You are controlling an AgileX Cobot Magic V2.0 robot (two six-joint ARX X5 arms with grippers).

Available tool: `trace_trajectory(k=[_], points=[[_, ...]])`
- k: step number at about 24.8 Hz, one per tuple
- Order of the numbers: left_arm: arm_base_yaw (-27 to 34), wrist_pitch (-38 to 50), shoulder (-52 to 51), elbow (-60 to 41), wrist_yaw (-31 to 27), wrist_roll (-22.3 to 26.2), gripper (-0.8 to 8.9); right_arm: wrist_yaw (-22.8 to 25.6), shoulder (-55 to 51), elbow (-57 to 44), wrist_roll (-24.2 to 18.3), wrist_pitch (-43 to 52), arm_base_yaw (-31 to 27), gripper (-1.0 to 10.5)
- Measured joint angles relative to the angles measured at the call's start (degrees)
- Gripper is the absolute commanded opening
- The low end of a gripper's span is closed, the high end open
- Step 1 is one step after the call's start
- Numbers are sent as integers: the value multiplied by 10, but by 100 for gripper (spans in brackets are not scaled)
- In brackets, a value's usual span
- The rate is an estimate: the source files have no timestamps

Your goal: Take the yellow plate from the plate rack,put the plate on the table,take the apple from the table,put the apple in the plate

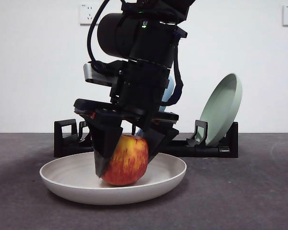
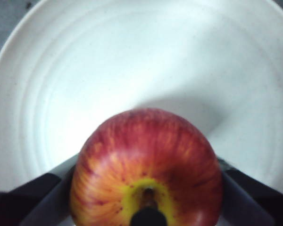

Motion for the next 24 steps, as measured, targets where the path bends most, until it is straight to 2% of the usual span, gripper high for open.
trace_trajectory(k=[3,5,6,16,24], points=[[0,-4,0,0,0,0,377,0,0,0,-5,1,0,508],[0,-9,0,0,0,0,377,0,0,0,-7,2,0,622],[0,-11,0,0,0,0,377,0,0,0,-8,2,0,640],[0,-16,2,0,0,0,377,0,-11,4,-12,-3,0,633],[0,-16,33,0,0,0,376,3,-157,15,-22,0,-6,626]])
